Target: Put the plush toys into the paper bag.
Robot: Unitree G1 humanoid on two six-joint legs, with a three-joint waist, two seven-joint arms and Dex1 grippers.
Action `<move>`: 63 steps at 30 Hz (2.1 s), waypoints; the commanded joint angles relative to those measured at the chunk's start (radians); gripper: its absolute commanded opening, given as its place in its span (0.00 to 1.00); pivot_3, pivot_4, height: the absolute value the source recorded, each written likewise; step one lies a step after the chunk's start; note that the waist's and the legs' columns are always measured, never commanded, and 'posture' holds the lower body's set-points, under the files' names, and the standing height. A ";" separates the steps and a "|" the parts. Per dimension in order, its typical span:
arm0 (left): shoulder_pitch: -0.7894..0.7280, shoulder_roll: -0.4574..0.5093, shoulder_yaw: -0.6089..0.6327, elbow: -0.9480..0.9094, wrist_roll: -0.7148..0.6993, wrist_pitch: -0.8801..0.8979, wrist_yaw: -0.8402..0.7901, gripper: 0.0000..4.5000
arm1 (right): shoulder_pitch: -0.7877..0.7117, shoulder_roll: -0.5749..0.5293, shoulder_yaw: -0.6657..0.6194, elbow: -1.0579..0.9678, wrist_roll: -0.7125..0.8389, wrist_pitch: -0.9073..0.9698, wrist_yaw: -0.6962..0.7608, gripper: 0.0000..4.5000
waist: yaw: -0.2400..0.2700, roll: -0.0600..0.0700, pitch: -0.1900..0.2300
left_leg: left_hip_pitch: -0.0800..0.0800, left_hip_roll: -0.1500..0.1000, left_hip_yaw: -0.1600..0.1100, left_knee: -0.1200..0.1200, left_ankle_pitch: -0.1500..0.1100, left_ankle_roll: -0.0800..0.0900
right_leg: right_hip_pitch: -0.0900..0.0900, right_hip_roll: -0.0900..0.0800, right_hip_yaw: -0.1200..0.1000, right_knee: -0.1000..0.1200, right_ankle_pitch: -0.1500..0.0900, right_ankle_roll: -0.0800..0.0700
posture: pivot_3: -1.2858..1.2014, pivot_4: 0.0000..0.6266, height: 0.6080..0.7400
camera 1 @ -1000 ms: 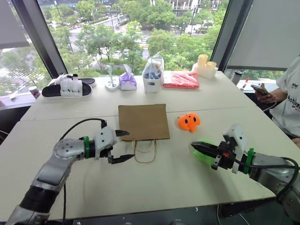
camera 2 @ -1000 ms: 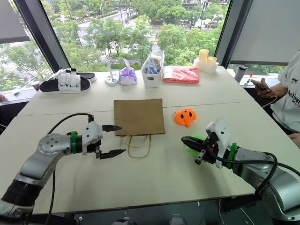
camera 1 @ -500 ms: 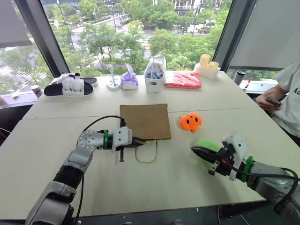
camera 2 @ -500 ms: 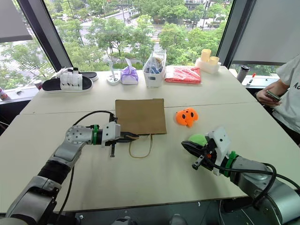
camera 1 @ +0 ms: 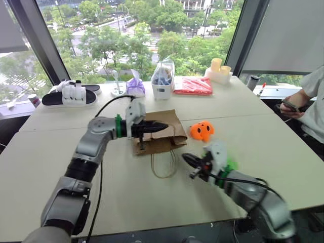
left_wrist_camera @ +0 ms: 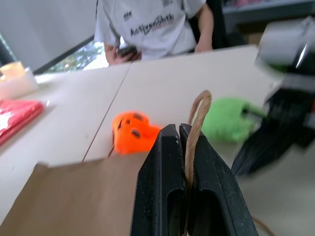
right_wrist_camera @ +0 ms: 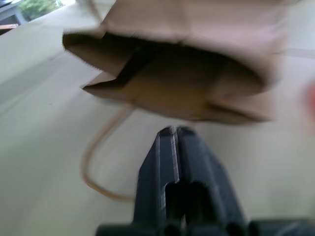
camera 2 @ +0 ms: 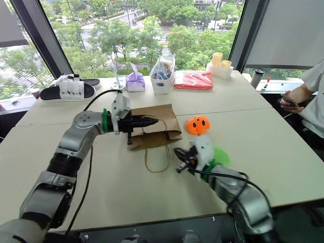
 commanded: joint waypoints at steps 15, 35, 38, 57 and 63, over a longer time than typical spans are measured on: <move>-0.271 -0.105 0.349 -0.066 -0.249 0.321 0.494 0.01 | -0.278 0.219 0.062 0.640 -0.310 -0.320 -0.054 0.00 | 0.002 0.000 0.000 | -0.001 -0.001 -0.002 0.000 0.000 -0.001 | -0.002 0.000 0.000 0.002 0.001 0.000 | 0.52 0.24 1.00; 0.135 -0.085 0.197 -0.349 -0.256 0.347 0.408 0.00 | -0.002 -0.052 -0.230 -0.340 -0.040 0.261 0.083 0.38 | 0.013 0.000 0.000 | -0.005 -0.001 -0.003 0.001 0.001 -0.002 | -0.004 0.000 -0.001 0.001 0.001 0.000 | 0.52 0.24 1.00; 0.142 -0.074 0.201 -0.360 -0.270 0.357 0.402 0.00 | 0.105 -0.144 -0.345 -0.477 0.002 0.369 0.096 0.72 | 0.009 0.000 0.000 | -0.005 -0.001 -0.002 0.001 0.001 -0.002 | -0.003 0.000 0.000 0.000 0.001 0.000 | 0.52 0.24 1.00; 0.139 -0.099 0.188 -0.377 -0.262 0.337 0.432 0.00 | 0.248 -0.280 -0.243 -0.064 -0.294 -0.055 0.051 0.78 | 0.009 0.000 0.000 | -0.001 -0.001 0.000 0.001 0.001 -0.002 | 0.000 0.000 0.000 0.000 0.001 0.000 | 0.52 0.24 1.00; 0.142 -0.099 0.192 -0.379 -0.258 0.335 0.453 0.00 | 0.210 -0.293 -0.268 -0.035 -0.295 -0.096 0.083 0.12 | 0.010 0.000 0.000 | -0.001 -0.001 0.000 0.002 0.001 -0.002 | 0.000 0.000 0.001 0.000 0.001 0.000 | 0.52 0.24 1.00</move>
